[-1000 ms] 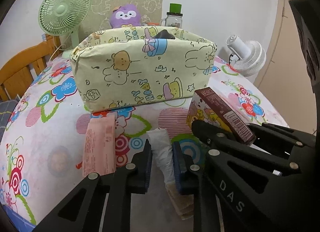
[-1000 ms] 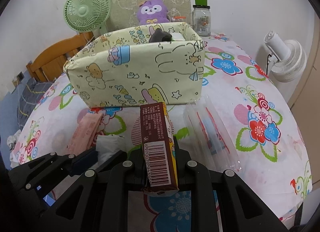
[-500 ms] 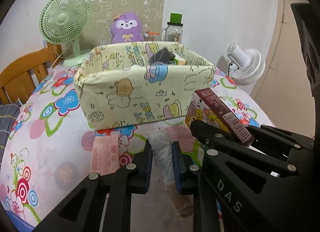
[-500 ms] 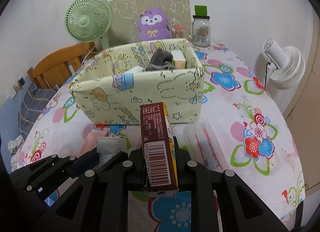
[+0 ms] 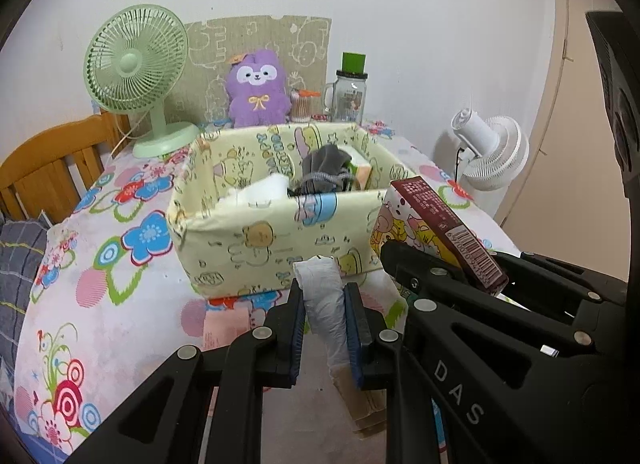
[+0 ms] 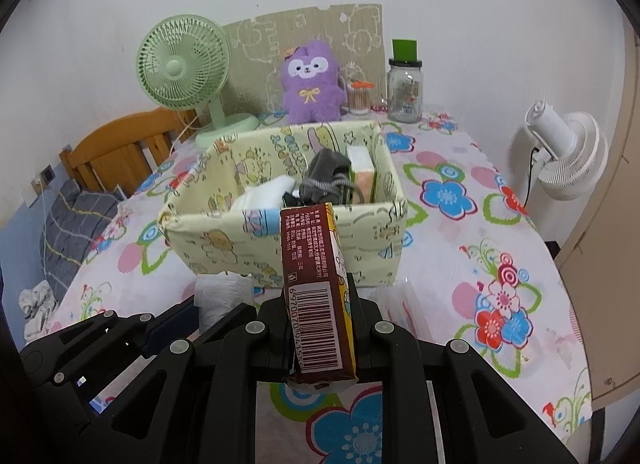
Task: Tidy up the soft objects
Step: 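Carry the brown snack box and white tissue roll up over the box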
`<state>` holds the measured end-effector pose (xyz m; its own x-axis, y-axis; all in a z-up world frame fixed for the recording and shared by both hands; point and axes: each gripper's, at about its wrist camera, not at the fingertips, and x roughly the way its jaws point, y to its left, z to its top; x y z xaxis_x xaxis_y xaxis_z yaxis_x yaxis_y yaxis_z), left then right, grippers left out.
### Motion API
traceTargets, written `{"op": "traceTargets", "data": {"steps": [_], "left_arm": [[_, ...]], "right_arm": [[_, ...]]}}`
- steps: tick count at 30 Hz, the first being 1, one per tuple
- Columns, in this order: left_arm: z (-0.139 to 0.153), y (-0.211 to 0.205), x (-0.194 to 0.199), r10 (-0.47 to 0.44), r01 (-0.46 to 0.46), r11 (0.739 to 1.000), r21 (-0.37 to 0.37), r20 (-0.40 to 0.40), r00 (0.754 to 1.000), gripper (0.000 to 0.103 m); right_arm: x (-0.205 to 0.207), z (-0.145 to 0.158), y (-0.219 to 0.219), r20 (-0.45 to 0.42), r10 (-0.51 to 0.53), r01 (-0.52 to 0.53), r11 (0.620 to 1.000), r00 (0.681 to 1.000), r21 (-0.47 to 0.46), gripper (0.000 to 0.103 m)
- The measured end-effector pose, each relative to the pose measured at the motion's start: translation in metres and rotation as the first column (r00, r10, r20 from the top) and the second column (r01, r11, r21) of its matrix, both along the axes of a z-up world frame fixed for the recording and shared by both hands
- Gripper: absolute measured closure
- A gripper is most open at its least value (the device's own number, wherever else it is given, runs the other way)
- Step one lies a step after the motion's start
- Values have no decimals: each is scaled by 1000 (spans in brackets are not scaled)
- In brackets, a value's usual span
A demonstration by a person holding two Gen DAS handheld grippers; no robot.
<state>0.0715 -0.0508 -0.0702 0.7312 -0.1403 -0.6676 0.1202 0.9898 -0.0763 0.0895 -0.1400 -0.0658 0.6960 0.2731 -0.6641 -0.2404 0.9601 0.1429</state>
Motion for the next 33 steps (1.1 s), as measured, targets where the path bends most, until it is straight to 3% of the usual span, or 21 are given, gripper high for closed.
{"op": "traceTargets", "data": {"steps": [33], "left_arm": [[59, 4, -2, -1, 0, 1000, 12, 104, 995, 86]], "right_arm": [[-5, 63, 1, 107, -15, 13, 1000, 994, 15, 81]]}}
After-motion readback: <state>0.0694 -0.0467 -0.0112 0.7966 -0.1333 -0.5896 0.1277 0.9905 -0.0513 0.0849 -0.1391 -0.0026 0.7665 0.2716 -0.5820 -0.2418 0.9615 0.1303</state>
